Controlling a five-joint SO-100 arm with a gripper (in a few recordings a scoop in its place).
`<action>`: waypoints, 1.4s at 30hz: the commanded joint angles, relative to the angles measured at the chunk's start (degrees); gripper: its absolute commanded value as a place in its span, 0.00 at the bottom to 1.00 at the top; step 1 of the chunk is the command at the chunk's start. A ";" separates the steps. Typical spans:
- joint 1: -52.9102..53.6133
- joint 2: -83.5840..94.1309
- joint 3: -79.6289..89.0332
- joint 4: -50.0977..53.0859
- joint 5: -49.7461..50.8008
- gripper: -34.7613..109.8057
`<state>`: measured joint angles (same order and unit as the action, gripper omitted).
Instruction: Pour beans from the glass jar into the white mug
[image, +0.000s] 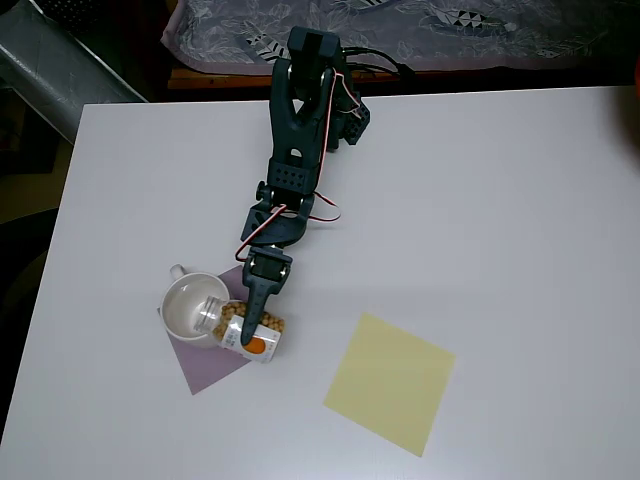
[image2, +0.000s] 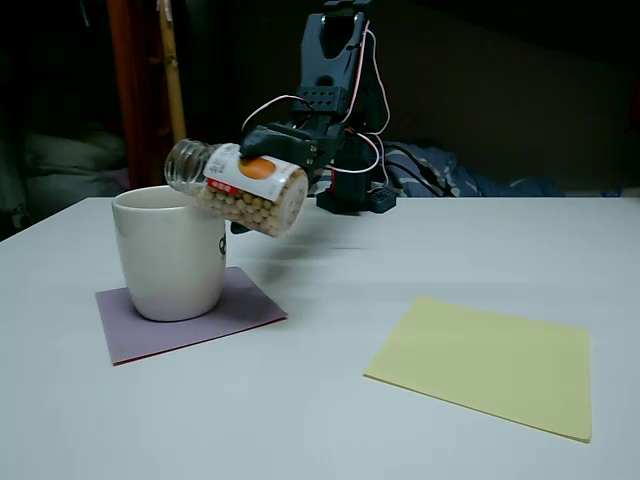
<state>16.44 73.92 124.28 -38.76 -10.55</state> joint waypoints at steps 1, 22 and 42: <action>1.14 4.57 0.79 -1.05 2.11 0.24; 0.18 6.24 1.14 7.03 23.03 0.24; 1.76 6.68 -3.52 17.84 29.97 0.24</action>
<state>16.52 79.37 120.06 -22.06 18.28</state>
